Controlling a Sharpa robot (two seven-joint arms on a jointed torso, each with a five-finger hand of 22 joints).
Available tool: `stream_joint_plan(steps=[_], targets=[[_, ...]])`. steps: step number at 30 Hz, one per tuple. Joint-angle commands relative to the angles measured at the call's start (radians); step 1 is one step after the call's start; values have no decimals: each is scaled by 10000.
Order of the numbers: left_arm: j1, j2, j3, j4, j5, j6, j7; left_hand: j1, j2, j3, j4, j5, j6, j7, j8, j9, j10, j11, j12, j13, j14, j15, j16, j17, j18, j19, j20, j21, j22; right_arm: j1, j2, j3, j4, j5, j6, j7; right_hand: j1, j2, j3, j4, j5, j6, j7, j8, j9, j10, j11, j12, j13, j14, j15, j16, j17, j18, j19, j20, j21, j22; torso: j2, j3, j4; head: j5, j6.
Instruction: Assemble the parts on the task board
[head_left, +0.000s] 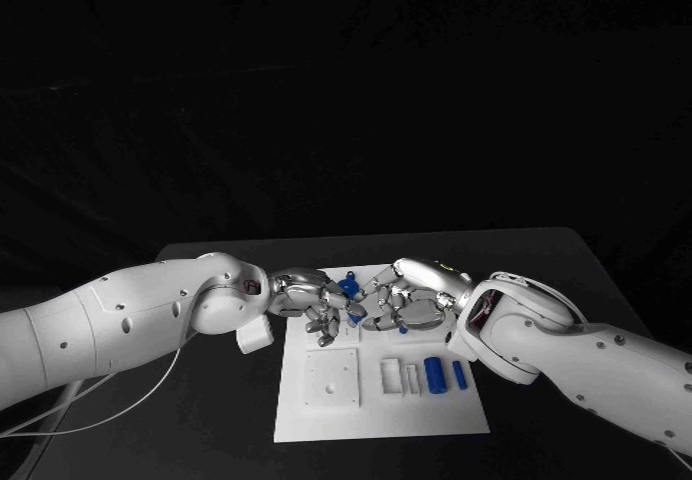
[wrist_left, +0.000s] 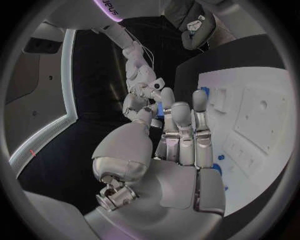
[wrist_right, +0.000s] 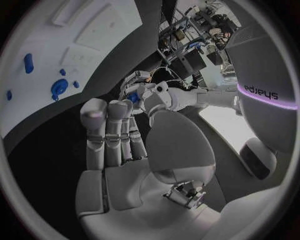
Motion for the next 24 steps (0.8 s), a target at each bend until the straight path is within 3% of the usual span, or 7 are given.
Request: stream_joint_plan(steps=[1,18,24], targets=[[-1,-6,8,47,-57,114,158,76,75,1311,-1260,21,45,-36,26,8,-94,8,53,-12,-60,24,13,-17,4,-91,13,29,189,-14,22,-6,20,170,131,168,-103,147,-18,97,-66,185,-24,-42,-9,19,0,51,29,33,2,-18,22,14,9,-4,85,961,0,-1,3,7,8],[-1,-1,8,115,-78,126,147,101,76,1279,-1252,-42,50,-33,-11,23,-99,12,44,-24,-67,29,10,-36,3,-97,17,29,186,-15,140,-89,-111,158,387,-63,-283,392,4,449,-600,726,-176,-42,-7,43,-74,116,107,77,-40,25,62,-22,28,-46,161,972,2,1,-1,7,-37],[0,-1,8,123,-78,95,142,123,80,1252,-1251,-59,59,-32,-37,21,-102,15,34,-33,-74,32,11,-47,3,-100,20,28,186,-15,158,-103,-125,91,332,-94,-230,501,139,519,-768,1240,-347,-31,20,45,-162,126,140,86,-93,32,74,-51,26,-88,195,980,1,5,-4,6,-48]])
